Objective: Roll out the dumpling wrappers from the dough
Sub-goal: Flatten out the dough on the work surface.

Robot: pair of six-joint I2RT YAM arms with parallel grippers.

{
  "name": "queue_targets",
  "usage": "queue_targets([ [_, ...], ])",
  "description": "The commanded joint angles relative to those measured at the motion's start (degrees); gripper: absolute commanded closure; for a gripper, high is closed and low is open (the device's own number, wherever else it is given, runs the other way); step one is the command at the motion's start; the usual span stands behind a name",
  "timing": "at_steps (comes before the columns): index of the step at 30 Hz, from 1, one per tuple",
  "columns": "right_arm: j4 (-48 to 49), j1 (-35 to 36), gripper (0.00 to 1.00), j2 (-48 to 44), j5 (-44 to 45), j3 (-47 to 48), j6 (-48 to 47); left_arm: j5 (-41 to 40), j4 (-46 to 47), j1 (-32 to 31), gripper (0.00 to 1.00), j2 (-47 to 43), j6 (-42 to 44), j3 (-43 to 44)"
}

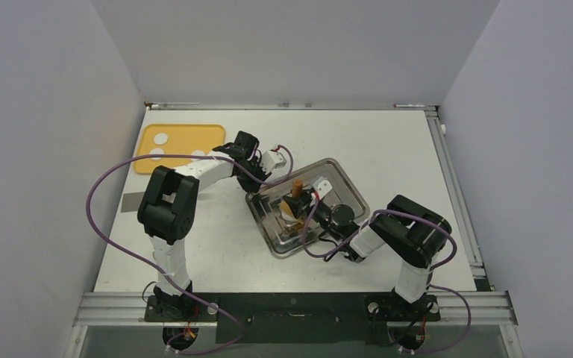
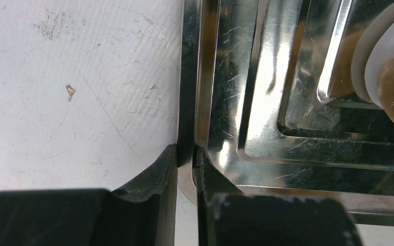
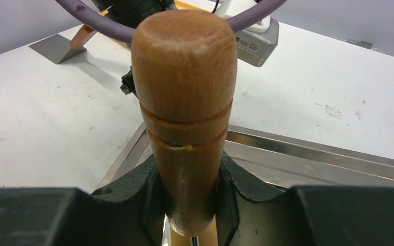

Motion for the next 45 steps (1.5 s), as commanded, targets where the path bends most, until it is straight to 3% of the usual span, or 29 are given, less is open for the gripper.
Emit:
queue_targets([
  [1, -13.23, 0.44, 0.92, -0.77, 1.33, 0.96, -1.72, 1.57, -3.3, -0.6, 1.0, 4.69, -1.09, -3.31],
  [8, -20.72, -1.69, 0.92, -0.81, 3.28, 2.35, -2.82, 1.5, -3.35, -0.6, 1.0, 4.8, -1.07, -3.28],
  [12, -17.64, 1.49, 0.92, 2.11, -0.74, 1.88, -0.14, 1.54, -3.32, -0.6, 1.0, 4.87, -1.03, -3.28],
  [15, -17.64, 1.76, 0.92, 2.28, 1.46, 1.55, 0.47, 1.54, -3.47, -0.6, 1.0, 4.85, -1.05, -3.19],
  [22, -19.89, -3.57, 0.92, -0.75, 3.36, 1.11, 0.66, 1.59, -3.44, -0.6, 1.0, 4.89, -0.95, -3.16],
  [28, -17.36, 2.93, 0.92, 3.42, 3.9, 0.47, 2.83, 1.54, -3.61, -0.6, 1.0, 5.06, -0.96, -3.02],
  [32, -13.34, 3.33, 0.92, 4.24, 4.98, -1.05, 5.09, 1.57, -3.65, -0.6, 1.0, 5.04, -0.96, -3.09],
  [39, -19.37, -2.89, 0.92, -1.32, 5.87, 0.13, 1.38, 1.56, -3.65, -0.61, 1.0, 5.02, -0.87, -3.1],
  [45, -17.71, 2.78, 0.92, 3.5, 6.45, -0.16, 2.72, 1.54, -3.66, -0.61, 1.0, 5.07, -0.85, -3.05],
])
